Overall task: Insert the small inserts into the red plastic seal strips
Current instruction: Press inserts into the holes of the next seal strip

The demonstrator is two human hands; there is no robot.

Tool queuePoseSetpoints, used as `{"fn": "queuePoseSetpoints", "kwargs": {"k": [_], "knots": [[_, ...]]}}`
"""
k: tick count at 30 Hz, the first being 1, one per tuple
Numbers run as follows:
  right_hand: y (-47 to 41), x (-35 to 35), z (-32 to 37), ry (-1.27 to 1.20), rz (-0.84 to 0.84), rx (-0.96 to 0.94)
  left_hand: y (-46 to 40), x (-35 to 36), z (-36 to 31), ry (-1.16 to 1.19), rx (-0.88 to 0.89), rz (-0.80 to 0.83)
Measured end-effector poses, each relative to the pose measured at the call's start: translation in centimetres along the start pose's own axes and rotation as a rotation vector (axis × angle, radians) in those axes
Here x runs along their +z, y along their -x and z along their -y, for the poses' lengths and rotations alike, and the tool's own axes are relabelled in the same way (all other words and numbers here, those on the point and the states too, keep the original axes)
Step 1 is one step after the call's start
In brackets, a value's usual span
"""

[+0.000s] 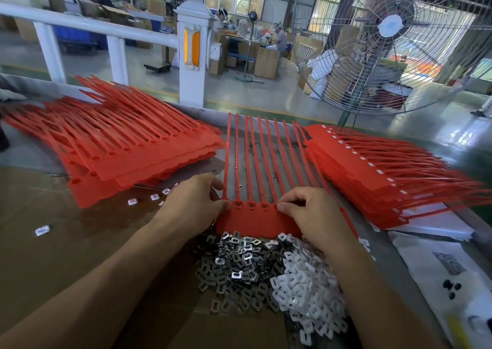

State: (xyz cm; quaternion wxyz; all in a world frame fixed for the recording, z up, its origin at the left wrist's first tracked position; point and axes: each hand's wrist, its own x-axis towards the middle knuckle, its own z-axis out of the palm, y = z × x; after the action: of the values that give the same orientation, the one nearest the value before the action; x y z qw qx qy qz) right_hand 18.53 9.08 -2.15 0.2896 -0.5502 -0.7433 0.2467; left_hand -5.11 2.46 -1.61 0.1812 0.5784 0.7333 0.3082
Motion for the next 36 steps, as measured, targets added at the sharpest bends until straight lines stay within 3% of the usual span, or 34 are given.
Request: {"fn": "queuePoseSetpoints", "kwargs": {"k": [18, 27, 36], "knots": [[0.0, 0.1, 0.7, 0.05, -0.025, 0.041, -0.1, 0.1, 0.2, 0.0, 0.018, 0.004], [0.9, -0.9, 1.7, 0.005, -0.095, -0.1, 0.1, -0.1, 0.0, 0.016, 0.019, 0.001], [3.5, 1.1, 5.5, 0.072, 0.352, -0.379, 0.2, -0.3, -0.2, 0.008, 0.019, -0.005]]}}
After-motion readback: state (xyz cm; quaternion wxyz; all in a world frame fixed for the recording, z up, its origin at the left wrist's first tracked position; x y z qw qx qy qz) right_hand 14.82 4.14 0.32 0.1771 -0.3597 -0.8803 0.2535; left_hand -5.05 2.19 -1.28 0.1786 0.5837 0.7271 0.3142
